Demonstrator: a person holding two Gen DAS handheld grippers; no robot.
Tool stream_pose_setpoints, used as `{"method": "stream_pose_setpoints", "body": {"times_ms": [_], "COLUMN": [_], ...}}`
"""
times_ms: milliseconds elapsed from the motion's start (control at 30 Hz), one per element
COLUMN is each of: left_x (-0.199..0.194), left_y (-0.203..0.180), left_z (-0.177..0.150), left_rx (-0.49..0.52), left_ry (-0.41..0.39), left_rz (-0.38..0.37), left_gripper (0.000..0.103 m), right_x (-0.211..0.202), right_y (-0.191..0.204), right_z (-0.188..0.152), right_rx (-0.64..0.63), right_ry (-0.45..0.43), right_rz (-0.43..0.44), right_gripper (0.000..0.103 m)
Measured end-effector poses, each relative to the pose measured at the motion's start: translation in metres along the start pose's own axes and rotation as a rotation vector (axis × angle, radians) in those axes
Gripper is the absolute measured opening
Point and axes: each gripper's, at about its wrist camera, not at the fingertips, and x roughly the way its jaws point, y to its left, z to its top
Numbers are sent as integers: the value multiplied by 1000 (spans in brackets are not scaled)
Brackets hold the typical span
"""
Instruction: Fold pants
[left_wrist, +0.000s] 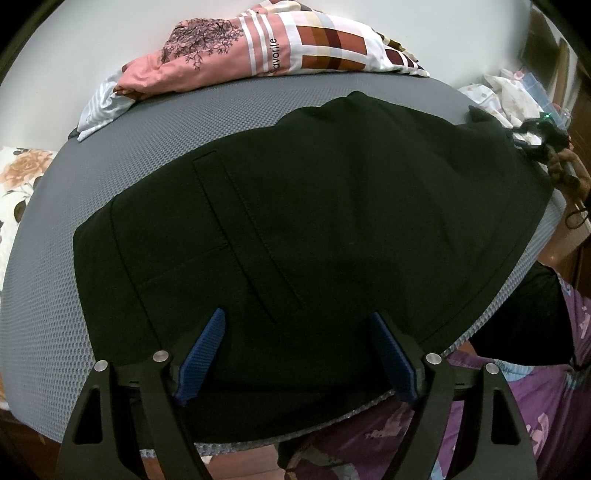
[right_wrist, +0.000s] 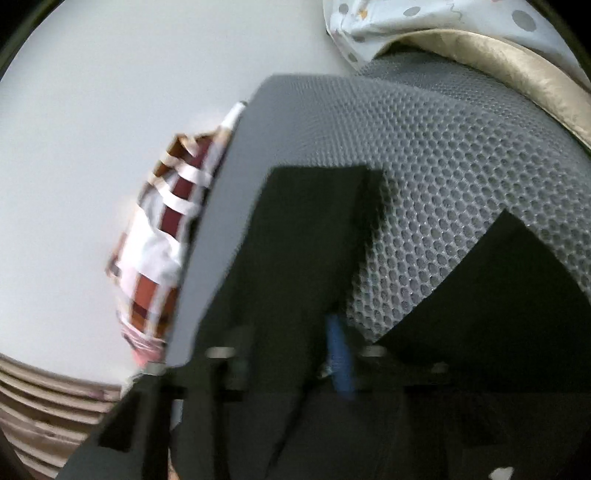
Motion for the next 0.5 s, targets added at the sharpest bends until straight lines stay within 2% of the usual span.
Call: {"method": "stream_pose_setpoints", "body": {"times_ms": [67,233,333,367,400,500], "left_x": [0,0,0,0,0,0], "left_y": [0,0,0,0,1,0], "left_z": [0,0,0,0,1,1], "left_rx": [0,1,1,0,1,1], "left_ry": [-1,-1,-2,-2,-1,2], "left_rz": [0,0,0,0,0,-1], "left_gripper": [81,81,82,82,82,82], "right_x": [4,18,18,18,17,5], "right_y": [0,8,11,11,10,17], "right_z": [-3,-20,-19,-18,-18,-24], "right_rx": [-1,-38,-32,-29,-30,-40], "right_ry": [11,55,31,17,10,-25], "right_rz": [14,72,74,64,45,27], "right_gripper": [11,12,15,13,5,4]}}
